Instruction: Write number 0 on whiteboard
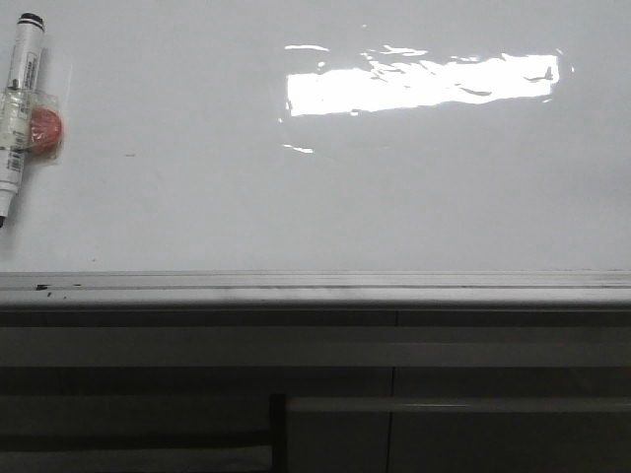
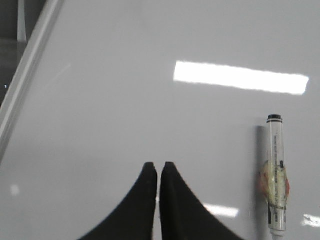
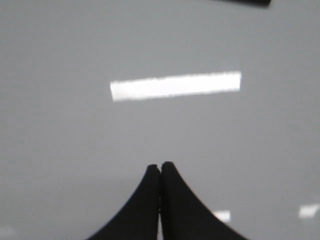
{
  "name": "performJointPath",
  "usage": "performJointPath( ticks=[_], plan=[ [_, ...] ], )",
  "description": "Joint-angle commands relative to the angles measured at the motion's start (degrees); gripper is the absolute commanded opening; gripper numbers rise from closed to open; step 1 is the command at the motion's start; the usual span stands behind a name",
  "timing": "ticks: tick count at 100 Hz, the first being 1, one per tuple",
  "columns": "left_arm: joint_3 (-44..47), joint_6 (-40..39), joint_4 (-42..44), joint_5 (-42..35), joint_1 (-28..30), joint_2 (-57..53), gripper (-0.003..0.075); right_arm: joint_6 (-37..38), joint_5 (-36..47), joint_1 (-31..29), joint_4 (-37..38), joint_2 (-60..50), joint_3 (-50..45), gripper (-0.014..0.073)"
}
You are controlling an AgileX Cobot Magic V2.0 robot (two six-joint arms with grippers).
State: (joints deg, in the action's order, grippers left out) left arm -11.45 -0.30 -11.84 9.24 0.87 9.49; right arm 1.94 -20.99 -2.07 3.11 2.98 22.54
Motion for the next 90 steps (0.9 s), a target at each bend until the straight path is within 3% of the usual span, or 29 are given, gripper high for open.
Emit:
performJointPath(
  ticks=[1,28,65,90],
  plan=[
    [-5.5,-0.6,-0.7,-3.6,-0.1,6.5,-0.002,0.1,-8.4,-0.2,-0.9,4.8,7.7,-0.0057],
    [-8.8,-0.6,-2.6,-11.2,-0.1,14.4,-0.002,0.1,-8.1,-0.2,-10.2,8.3,9.5,-0.0057],
    [-8.8,-0.6,-3.0,-19.4,-0.1,14.6,-0.002,0.1,-7.0,-0.2,-10.2,8.6,9.5,-0.0057],
    [-8.8,-0.6,-2.7,-20.1,-0.1,14.6,-0.0017,0.1,-4.4,0.4,-9.5,8.6,9.4,-0.0057]
  ],
)
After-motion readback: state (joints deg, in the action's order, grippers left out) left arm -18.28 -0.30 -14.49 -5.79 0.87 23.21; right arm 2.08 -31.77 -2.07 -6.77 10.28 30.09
